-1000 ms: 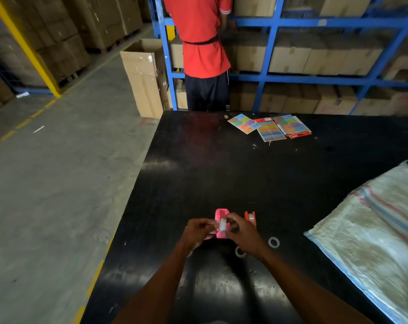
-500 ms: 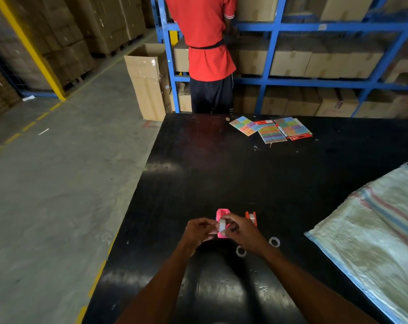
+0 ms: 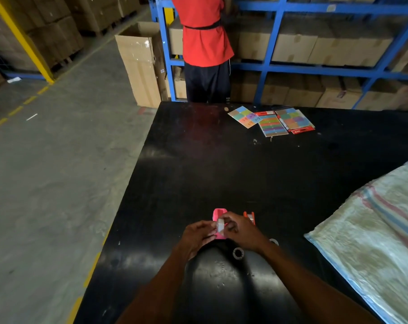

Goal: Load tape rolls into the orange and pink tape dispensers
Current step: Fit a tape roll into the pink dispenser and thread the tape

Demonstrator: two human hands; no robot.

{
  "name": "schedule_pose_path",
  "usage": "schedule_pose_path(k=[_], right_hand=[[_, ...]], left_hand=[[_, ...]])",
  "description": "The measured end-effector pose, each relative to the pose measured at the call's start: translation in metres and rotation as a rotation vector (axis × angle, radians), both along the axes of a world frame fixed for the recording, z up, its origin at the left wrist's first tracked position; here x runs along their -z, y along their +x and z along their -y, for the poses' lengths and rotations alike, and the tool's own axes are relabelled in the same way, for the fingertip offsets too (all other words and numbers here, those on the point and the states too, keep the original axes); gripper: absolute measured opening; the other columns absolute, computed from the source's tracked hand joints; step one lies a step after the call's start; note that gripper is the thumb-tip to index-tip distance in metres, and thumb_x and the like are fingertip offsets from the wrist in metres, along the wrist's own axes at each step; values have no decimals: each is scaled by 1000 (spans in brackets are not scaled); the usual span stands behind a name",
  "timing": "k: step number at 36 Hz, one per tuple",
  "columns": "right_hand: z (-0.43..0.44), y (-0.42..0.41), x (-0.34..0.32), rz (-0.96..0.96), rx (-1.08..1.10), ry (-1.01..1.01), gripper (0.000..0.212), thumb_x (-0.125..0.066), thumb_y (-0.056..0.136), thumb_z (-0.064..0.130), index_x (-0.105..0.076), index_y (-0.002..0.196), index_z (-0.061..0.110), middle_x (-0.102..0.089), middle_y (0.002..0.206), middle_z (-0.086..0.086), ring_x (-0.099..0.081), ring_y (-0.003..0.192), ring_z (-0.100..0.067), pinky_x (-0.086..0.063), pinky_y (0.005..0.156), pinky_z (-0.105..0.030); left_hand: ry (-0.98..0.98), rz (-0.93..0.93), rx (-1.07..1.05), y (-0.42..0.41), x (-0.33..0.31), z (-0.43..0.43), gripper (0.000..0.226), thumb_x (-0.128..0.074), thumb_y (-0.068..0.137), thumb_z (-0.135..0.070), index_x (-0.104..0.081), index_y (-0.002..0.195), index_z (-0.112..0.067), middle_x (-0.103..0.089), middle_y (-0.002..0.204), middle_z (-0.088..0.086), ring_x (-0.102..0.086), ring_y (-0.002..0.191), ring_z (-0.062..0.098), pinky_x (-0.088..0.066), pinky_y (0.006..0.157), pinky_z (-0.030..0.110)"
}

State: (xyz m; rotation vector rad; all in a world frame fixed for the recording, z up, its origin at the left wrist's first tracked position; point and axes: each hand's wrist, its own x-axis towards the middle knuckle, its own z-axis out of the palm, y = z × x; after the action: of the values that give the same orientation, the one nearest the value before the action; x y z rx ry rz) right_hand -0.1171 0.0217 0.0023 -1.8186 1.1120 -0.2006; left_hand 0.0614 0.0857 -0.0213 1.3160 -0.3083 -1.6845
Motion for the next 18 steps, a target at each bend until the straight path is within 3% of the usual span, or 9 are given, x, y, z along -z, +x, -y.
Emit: schedule_pose_path(k=[3,7,11,18], right_hand=[[13,2,7,34,-6,39,42,-72,85,22,-57,124,25,-69,114,6,-67,101,-3,-57,88,-28],[24,6,13,57,4,39,44,-75,83,24,-59,124,22,-70,114,5,-69,101,-5,-58,88,-34],[29,8,23,63,4,57,44,-69,80,34,-60,122,29,-71,112,6,-69,100,-6,-58,89,-40],[32,9,30,69,-5,78,39,-71,83,27,-60,120,32,-72,111,7,-69,99,-6,-58,88,-40]], left_hand=[[-7,-10,-7,1,2,10,14,-62,90,-4,-69,101,-2,-76,90,9,-74,80,14,-60,74,23],[-11,-42,-9,6,7,20,12,-62,89,-1,-70,97,-3,-77,88,9,-73,82,17,-60,82,27],[-8,-72,-34,10,15,26,14,-59,88,6,-70,95,0,-76,90,13,-74,84,20,-61,74,25],[20,-88,-44,10,25,29,14,-60,87,7,-71,91,0,-76,91,15,-74,86,23,-62,79,29]])
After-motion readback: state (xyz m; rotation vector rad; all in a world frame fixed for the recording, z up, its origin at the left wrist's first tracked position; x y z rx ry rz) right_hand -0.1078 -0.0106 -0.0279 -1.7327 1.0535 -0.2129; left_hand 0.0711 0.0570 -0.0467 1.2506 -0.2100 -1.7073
